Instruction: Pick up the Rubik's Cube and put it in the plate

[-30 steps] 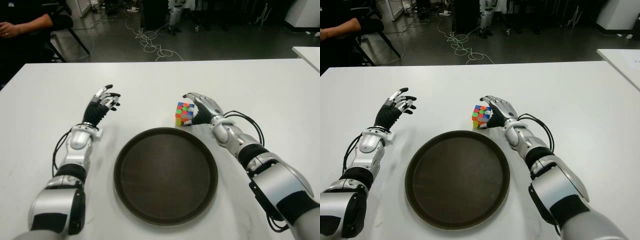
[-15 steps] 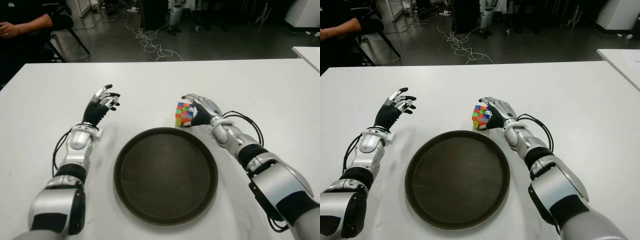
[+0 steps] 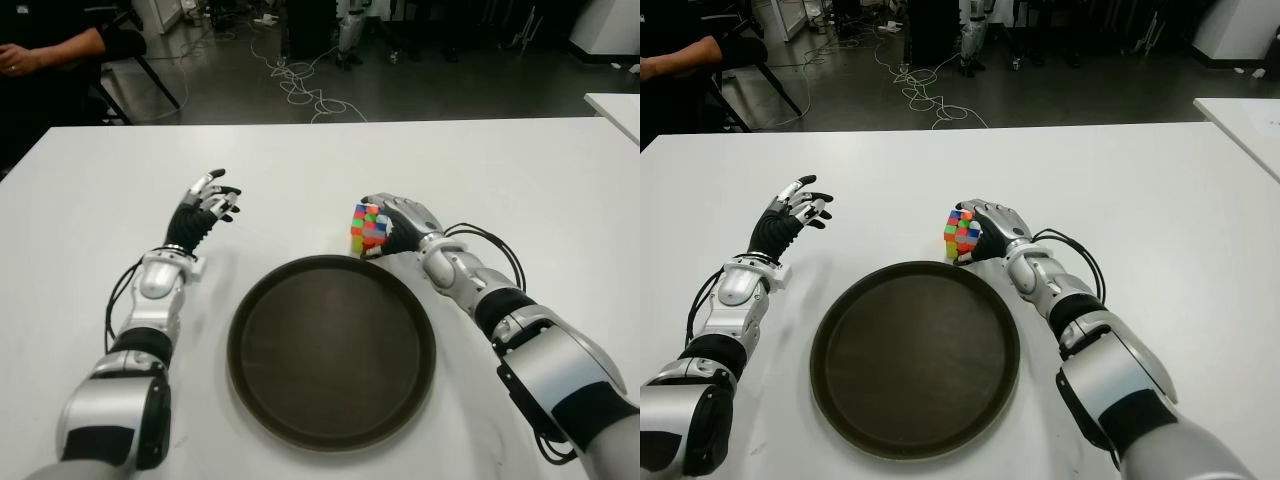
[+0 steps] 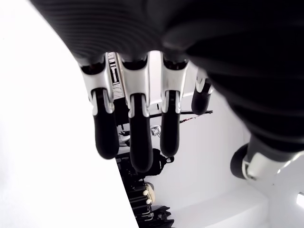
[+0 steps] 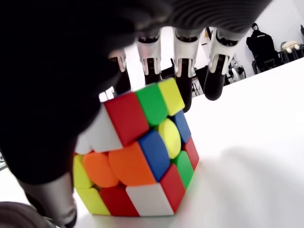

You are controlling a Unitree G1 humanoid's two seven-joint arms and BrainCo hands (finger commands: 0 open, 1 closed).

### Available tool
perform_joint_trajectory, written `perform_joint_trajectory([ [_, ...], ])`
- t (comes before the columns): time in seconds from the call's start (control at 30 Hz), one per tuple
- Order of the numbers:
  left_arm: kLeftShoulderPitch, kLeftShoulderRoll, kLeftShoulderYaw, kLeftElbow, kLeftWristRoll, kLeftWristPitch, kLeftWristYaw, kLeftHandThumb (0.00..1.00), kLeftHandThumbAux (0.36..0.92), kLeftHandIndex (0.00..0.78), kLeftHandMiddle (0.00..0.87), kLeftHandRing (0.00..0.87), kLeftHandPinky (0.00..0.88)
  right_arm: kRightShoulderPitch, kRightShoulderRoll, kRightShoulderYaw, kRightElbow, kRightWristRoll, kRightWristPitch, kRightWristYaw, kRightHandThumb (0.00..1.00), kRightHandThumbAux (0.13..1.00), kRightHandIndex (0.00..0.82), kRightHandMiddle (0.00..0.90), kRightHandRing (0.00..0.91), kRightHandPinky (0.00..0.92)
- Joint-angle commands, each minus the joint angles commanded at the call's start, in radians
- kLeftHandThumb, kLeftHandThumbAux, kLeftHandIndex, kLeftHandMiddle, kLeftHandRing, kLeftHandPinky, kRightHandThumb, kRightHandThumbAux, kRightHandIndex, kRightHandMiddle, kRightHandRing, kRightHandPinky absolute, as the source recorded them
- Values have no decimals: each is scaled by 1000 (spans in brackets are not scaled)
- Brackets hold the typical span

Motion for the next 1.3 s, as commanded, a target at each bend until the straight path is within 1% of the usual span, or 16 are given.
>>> perform_joint_trajectory([
  [0.13,2,0,-2,-3,1,-5,3,91,532,132,339,415,425,1,3,0,3,0,4,3,0,761,190,204,211,199],
  [0.37,4,2,-4,-6,5,-1,7,81,522,126,331,400,413,1,6,1,2,1,9,8,0,752,194,214,221,215],
  [0.6,4,4,-3,-4,3,5,4,78,501,123,327,397,419,2,9,-3,5,6,12,18,0,728,195,225,235,228],
  [0.73,5,6,-4,-4,3,4,0,83,501,119,317,394,426,2,10,-5,6,8,18,18,0,715,196,223,230,209],
  [0.93,5,7,-2,-3,1,0,-5,77,507,115,317,405,433,1,13,-7,9,8,28,18,0,705,190,221,230,217],
  [1.2,4,4,9,-2,-15,4,-25,80,508,118,326,412,437,4,14,-13,11,10,23,7,0,732,197,229,240,230],
  [1.3,5,3,13,-4,-20,5,-33,84,513,117,331,413,436,3,16,-15,11,12,26,11,0,735,200,224,231,216],
])
